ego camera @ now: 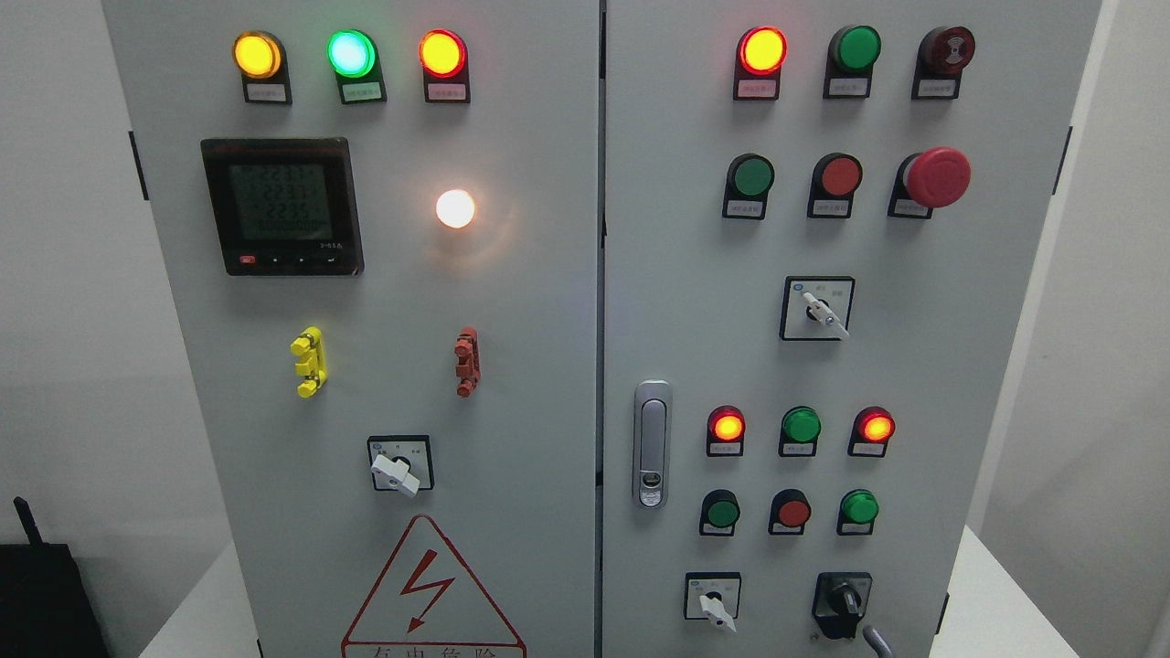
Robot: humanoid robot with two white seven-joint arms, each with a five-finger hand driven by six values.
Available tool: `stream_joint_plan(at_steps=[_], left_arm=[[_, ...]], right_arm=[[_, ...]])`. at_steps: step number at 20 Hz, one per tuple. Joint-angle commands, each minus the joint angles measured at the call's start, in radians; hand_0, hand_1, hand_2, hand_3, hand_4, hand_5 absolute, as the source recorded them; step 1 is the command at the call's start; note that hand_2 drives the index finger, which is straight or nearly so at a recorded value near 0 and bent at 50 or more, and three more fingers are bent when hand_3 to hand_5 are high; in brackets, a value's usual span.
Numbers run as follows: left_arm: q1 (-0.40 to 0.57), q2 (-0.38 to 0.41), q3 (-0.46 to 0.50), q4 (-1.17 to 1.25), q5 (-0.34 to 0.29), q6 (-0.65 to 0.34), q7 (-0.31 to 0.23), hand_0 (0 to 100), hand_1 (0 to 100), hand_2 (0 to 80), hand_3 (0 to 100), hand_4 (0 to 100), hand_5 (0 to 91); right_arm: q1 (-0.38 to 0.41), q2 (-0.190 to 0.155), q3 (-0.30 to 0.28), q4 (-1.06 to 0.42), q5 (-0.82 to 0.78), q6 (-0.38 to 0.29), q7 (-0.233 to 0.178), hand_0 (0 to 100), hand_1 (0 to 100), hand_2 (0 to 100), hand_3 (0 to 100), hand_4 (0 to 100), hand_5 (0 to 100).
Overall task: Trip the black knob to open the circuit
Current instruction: 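Raise the right hand up to the black rotary knob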
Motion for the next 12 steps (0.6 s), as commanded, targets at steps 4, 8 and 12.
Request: stream_joint_plan(at_steps=[4,8,12], left_arm=[[0.0,0.0,0.0,0.0,-0.023,-0.001,-0.001,12,39,0.0,0,0,0.0],[0.0,0.0,0.0,0.0,-0.023,-0.003,-0.001,12,39,0.0,0,0,0.0],[0.0,0.0,0.0,0.0,-0.023,-0.001,-0.001,12,39,0.0,0,0,0.0]], right_arm=[[-0.002,0.002,0.02,0.002,0.0,0.001,0.001,0,0,0,100,100,100],[-0.002,0.005,0.023,0.002,0.0,0.001,0.001,0,0,0,100,100,100],[0.0,0.006,0.027,0.0,0.0,0.001,0.001,0,0,0,100,100,100]])
